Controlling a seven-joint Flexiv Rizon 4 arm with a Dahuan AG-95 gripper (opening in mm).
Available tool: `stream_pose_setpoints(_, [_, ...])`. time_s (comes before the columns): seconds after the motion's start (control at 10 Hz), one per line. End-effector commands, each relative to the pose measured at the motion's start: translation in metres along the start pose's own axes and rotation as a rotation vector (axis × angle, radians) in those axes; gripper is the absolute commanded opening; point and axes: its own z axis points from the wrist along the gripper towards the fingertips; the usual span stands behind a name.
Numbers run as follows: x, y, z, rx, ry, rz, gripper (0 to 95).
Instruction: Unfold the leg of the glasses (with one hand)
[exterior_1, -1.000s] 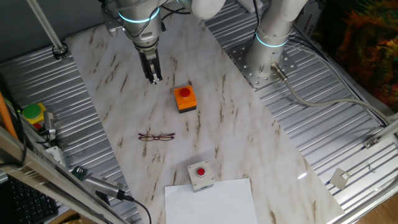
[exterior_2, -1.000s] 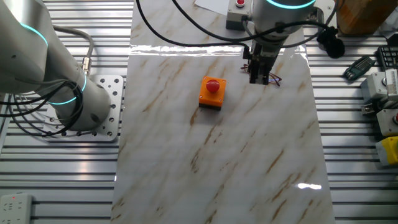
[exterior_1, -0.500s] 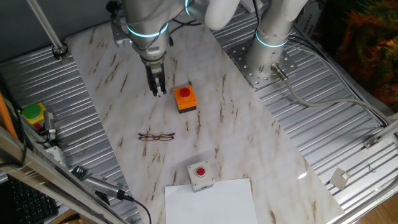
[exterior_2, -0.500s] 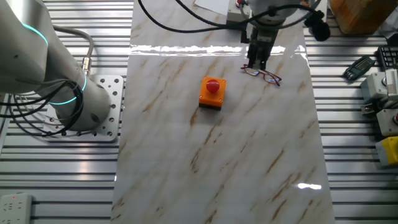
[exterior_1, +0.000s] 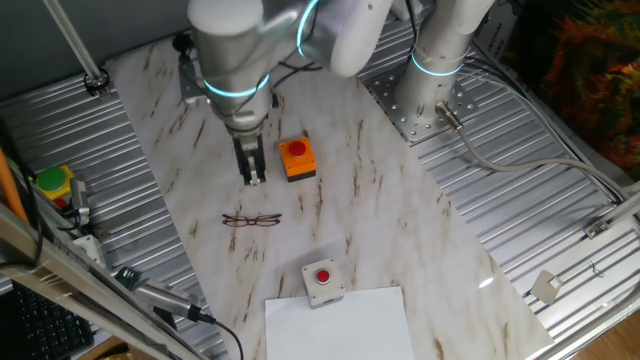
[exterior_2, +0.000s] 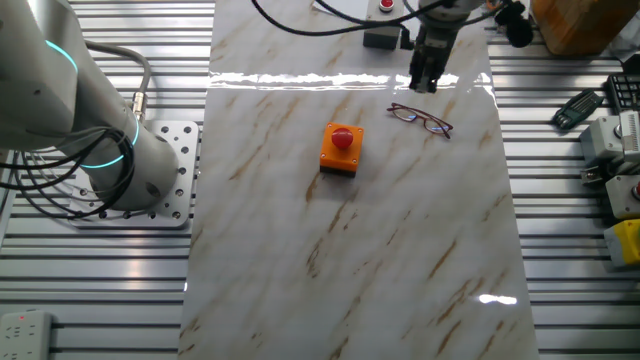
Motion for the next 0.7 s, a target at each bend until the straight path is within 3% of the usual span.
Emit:
stream_pose_setpoints(0.1, [-0.002,0.004,0.015,-0.003,-0.003,0.0,0.0])
stream_pose_setpoints(0.5, [0.001,0.009,0.028,-0.002,0.005,0.0,0.0])
stream_pose_setpoints(0.7, [0.01,0.008,0.033,-0.005,-0.002,0.0,0.0])
